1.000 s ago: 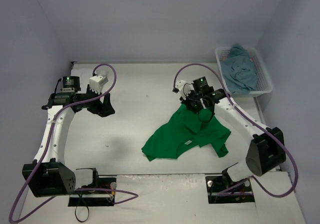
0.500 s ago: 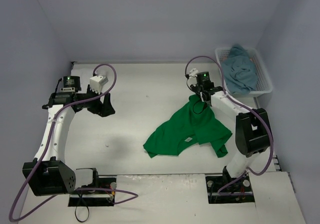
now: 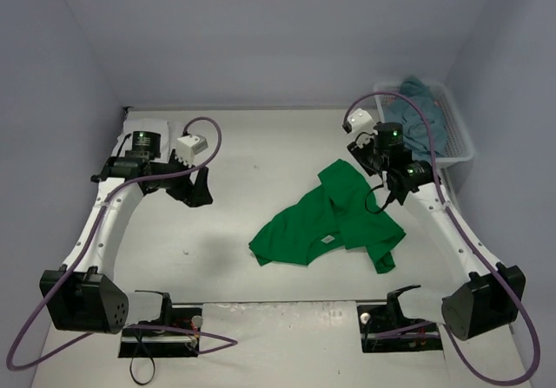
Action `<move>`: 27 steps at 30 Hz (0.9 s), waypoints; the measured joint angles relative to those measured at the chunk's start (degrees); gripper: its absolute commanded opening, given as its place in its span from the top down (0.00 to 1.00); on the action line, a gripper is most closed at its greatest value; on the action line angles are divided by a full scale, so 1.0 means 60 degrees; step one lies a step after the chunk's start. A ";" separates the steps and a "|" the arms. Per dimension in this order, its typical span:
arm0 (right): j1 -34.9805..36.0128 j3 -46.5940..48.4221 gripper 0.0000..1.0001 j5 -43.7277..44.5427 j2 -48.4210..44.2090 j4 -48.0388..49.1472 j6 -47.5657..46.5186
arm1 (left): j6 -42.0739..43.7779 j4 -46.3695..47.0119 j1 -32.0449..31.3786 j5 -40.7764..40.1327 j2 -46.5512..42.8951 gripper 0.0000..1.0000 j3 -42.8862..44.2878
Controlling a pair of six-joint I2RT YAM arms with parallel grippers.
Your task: Fold and stack the t-shirts
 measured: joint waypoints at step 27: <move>-0.2091 -0.3107 0.51 -0.0933 -0.2357 -0.0918 -0.2408 | 0.1450 -0.1064 -0.5614 -0.1807 0.4284 0.30 0.3483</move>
